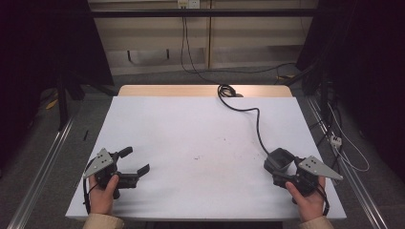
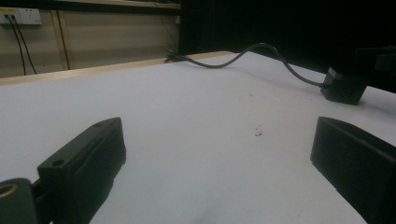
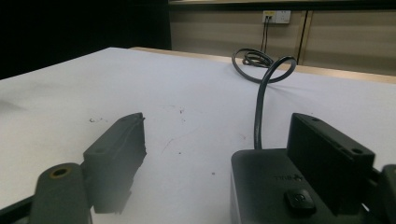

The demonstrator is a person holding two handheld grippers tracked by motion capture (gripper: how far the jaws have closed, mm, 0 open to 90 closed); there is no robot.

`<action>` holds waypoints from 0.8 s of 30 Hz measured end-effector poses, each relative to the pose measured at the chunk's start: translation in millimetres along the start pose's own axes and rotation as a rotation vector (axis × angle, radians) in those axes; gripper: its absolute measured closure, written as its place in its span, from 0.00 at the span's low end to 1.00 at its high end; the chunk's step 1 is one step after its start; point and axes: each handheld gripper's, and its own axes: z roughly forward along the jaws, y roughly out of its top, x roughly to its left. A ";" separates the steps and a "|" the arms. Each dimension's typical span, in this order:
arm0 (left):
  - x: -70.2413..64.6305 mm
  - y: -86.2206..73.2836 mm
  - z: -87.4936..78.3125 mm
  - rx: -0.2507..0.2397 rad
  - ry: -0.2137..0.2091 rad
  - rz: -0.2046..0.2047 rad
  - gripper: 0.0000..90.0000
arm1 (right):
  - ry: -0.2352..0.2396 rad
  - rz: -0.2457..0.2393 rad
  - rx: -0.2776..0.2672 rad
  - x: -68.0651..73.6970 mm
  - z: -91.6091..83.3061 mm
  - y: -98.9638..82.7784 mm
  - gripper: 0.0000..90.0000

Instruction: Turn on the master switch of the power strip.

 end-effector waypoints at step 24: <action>-0.4 -0.6 1.6 0.003 -0.006 -0.007 0.03 | -0.008 0.010 0.006 -17.1 0.1 5.8 0.50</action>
